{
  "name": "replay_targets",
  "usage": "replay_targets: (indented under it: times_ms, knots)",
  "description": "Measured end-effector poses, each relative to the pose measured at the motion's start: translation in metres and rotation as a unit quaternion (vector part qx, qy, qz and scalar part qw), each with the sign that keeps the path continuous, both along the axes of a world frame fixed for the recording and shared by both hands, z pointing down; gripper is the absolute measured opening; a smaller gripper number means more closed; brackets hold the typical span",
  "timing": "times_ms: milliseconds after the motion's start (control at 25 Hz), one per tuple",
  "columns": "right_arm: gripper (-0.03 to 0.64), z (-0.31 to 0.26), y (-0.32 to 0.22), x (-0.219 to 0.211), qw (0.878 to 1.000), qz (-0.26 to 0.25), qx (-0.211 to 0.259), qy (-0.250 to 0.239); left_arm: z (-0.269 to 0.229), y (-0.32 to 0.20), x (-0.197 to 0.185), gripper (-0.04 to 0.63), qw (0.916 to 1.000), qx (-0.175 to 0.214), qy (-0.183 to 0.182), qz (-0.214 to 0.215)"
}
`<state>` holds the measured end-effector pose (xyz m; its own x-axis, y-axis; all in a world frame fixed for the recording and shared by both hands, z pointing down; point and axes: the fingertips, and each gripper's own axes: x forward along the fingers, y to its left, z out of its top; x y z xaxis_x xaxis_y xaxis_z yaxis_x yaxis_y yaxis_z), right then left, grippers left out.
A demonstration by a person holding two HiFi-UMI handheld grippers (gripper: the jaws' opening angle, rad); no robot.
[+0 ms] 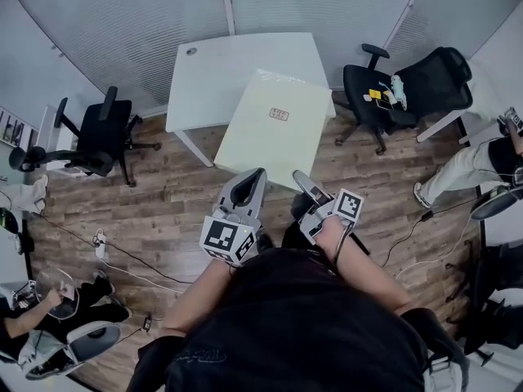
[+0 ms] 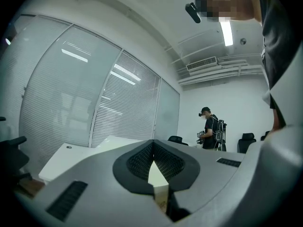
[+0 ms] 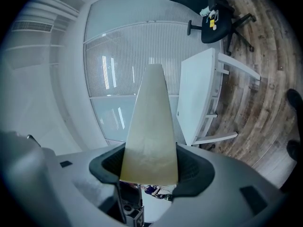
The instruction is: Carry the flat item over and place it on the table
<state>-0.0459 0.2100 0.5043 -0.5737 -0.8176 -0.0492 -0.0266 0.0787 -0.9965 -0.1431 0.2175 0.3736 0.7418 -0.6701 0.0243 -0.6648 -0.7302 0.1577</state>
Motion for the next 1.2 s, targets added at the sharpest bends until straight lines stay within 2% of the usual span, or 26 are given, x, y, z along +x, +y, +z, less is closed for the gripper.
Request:
replay_targets:
  times_ms: [160,520,760,1200]
  knots:
    - [0.29,0.003,-0.026,0.0,1.0,-0.016,-0.012,-0.002,0.002,-0.026,0.001,0.012,0.9999,-0.011,0.007,-0.007]
    - [0.29,0.007,-0.074,0.032,0.999,-0.036,-0.028,-0.002,0.013,-0.07,0.025,0.012,0.9985,-0.035,0.009,-0.041]
    - [0.29,0.02,-0.107,0.057,0.998,-0.055,-0.034,0.001,0.017,-0.101,0.058,0.012,0.9985,-0.034,0.017,-0.039]
    - [0.29,0.032,-0.174,0.129,0.997,-0.07,-0.04,-0.001,0.03,-0.161,0.129,0.013,0.9976,-0.045,0.005,-0.054]
